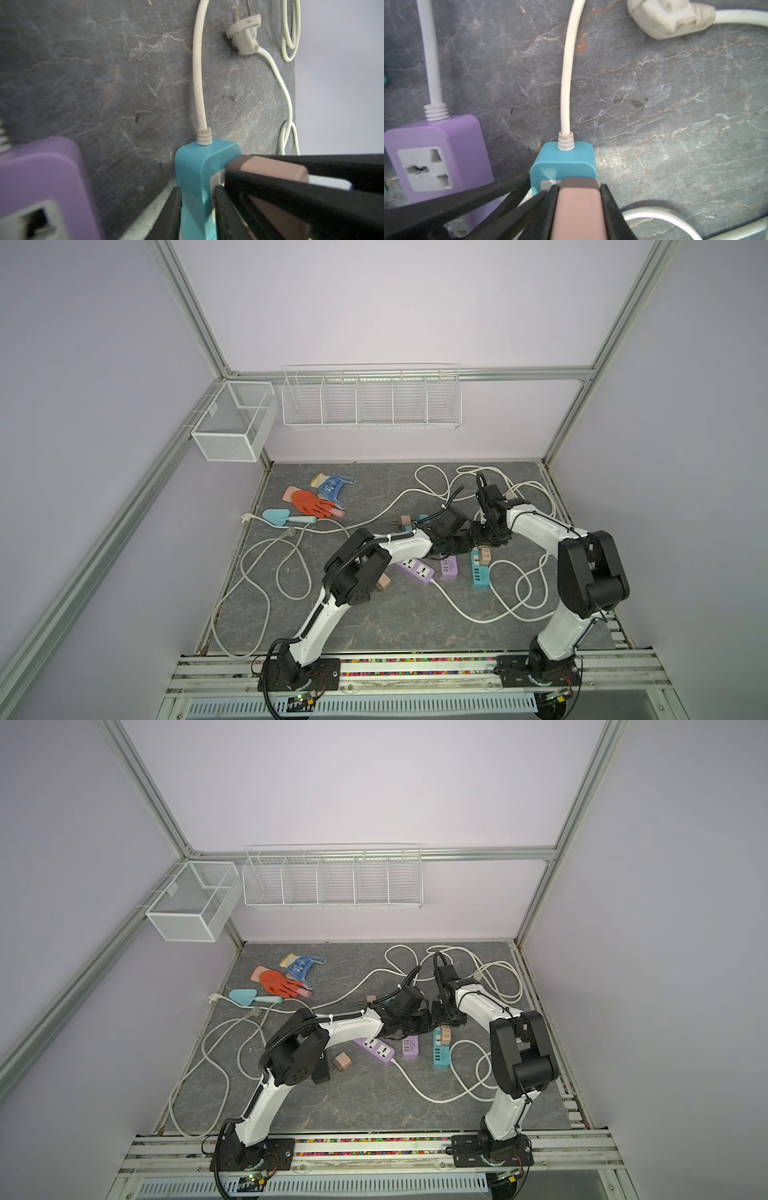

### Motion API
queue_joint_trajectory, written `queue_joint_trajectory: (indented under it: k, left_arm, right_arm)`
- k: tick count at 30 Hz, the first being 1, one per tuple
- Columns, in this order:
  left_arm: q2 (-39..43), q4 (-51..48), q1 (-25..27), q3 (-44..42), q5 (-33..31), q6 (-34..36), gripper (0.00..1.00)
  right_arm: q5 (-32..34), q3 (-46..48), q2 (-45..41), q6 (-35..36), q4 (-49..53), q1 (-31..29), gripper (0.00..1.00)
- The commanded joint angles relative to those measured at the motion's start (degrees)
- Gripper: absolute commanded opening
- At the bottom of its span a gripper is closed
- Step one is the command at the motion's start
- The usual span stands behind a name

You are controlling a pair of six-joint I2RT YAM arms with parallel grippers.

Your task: Pull the plug off the socket

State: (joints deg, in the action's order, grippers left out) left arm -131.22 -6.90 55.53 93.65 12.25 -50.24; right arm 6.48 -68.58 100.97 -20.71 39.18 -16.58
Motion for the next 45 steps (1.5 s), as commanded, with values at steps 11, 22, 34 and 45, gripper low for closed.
queue_joint_trajectory:
  k: [11, 22, 34, 45]
  left_arm:
    - [-6.57, -12.73, 2.30, -2.16, -3.34, 2.05, 0.28]
    - [-6.73, -13.94, 2.59, -0.90, -4.28, 2.52, 0.28]
    - [-4.76, -11.35, 1.88, -2.14, -3.19, 3.19, 0.28]
    - [4.62, -9.60, -0.26, 1.28, -4.65, 8.95, 0.29]
  right_arm:
    - [1.07, -2.94, -3.50, 0.74, -2.30, -1.22, 0.13]
    - [-4.09, -2.49, -4.20, -1.13, -4.82, -1.75, 0.12]
    - [2.05, -1.00, -9.11, 1.34, -1.65, 1.96, 0.12]
    - [-1.82, 1.45, -16.29, 1.22, -0.10, 3.99, 0.12]
